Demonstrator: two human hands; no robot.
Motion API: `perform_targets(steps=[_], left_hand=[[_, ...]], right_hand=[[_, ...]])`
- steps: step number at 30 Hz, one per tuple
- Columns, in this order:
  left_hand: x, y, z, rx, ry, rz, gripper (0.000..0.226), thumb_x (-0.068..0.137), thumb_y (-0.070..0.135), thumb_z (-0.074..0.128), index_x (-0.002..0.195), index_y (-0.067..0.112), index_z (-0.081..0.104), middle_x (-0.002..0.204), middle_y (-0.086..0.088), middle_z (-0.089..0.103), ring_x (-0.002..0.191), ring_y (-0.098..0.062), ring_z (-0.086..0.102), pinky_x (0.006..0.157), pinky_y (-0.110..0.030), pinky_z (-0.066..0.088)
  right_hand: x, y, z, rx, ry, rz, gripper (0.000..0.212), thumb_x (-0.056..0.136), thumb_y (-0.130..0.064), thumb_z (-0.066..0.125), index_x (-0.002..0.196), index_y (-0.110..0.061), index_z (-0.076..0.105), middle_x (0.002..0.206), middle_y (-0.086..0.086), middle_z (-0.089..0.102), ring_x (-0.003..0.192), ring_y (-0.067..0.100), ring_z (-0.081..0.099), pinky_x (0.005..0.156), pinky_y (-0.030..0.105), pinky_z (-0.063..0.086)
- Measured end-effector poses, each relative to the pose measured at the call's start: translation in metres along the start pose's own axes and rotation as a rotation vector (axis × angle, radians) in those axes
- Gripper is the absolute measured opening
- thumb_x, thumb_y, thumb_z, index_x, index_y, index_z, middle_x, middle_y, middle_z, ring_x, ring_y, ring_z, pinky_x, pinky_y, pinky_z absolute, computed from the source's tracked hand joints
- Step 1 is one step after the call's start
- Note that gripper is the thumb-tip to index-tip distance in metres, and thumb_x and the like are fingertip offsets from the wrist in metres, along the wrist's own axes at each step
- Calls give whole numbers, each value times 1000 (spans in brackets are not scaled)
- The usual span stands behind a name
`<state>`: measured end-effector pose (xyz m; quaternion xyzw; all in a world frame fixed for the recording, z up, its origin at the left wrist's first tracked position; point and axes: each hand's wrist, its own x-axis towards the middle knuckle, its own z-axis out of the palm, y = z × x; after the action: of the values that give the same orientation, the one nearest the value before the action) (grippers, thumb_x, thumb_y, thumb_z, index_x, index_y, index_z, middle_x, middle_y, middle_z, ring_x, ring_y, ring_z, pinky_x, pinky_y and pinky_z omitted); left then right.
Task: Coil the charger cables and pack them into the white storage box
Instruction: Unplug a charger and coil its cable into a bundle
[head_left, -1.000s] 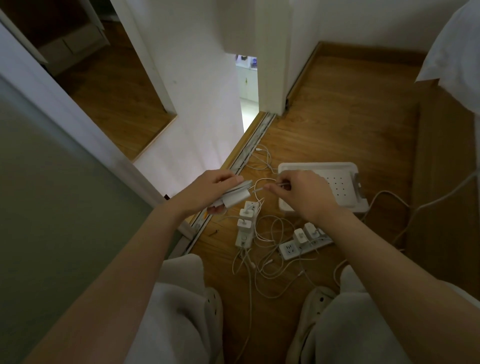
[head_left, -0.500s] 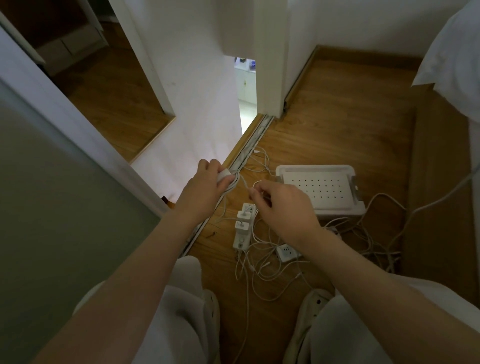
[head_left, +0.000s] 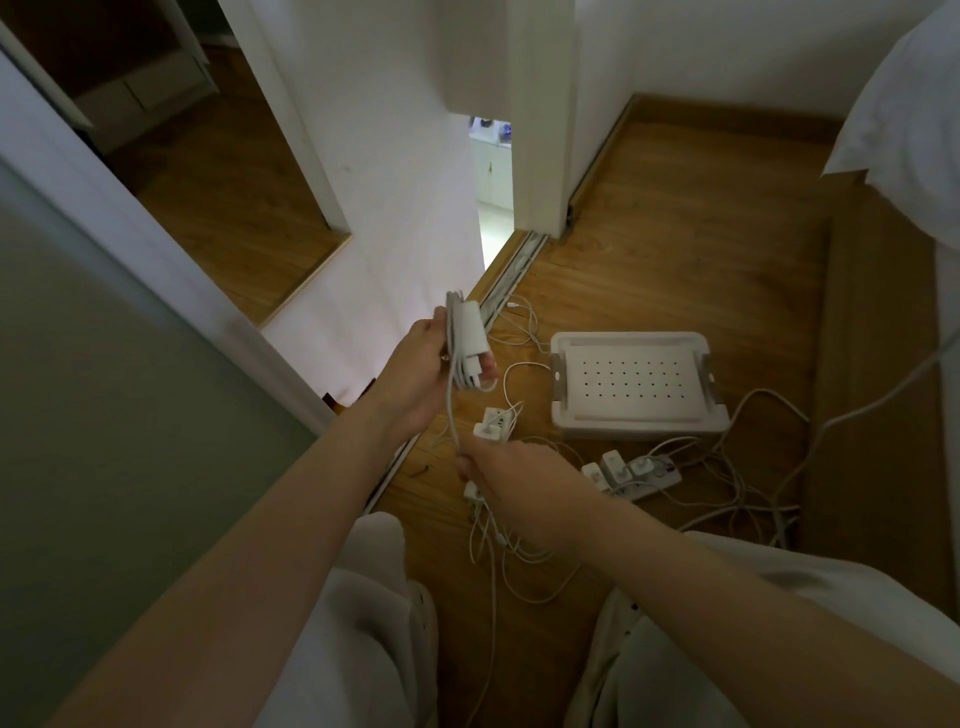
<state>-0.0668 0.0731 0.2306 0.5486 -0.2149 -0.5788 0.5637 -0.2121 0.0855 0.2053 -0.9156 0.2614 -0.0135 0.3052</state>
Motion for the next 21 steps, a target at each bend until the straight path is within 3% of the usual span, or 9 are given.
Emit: perform_targets(steps=[3,5,7,10,13,17,21], left_hand=[[-5,5,0,-255,-49,-64,32,101,30,34,108,8,56,91,-10,60,81,-19,59,71,-30,57],[-8,8,2,-264,-85,-65,31,100,26,35,100,9,61,86,-10,62,75,-18,57,60,-25,55],[-11,12,1,-235,-138,-48,32,97,21,34,93,7,62,75,-9,59,56,-15,52,44,-20,46],[-14,17,-3,-23,-184,19,38,98,20,30,84,6,62,60,-7,55,36,-12,42,34,-16,28],[-13,17,-8,299,-179,74,40,101,29,29,85,10,62,49,-2,53,32,-12,40,32,-16,26],[-11,18,-17,607,-291,4,40,92,48,37,95,20,66,66,-12,57,51,-24,47,43,-21,33],[-11,21,-22,860,-221,-76,48,93,51,38,101,11,62,83,-19,60,66,-30,55,53,-25,41]], right_hand=[[4,11,0,-48,-36,39,19,100,-22,34,114,-18,47,91,3,63,71,14,55,63,25,43],[6,22,-6,-48,-8,75,19,101,-26,32,108,-18,48,85,2,62,70,17,58,63,27,46],[8,30,-14,-23,3,101,22,101,-30,32,95,-19,51,74,-3,56,64,14,56,59,24,44],[11,40,-25,49,42,125,30,99,-36,35,78,-22,52,69,-5,55,61,14,54,54,21,40],[12,46,-35,73,116,146,36,96,-40,43,63,-29,46,62,-4,54,53,14,51,48,20,34],[9,44,-42,56,179,143,42,91,-45,51,58,-22,41,53,-8,41,47,6,38,49,20,28],[10,43,-45,38,229,170,38,87,-51,54,61,-24,51,55,-10,46,51,4,43,50,22,31]])
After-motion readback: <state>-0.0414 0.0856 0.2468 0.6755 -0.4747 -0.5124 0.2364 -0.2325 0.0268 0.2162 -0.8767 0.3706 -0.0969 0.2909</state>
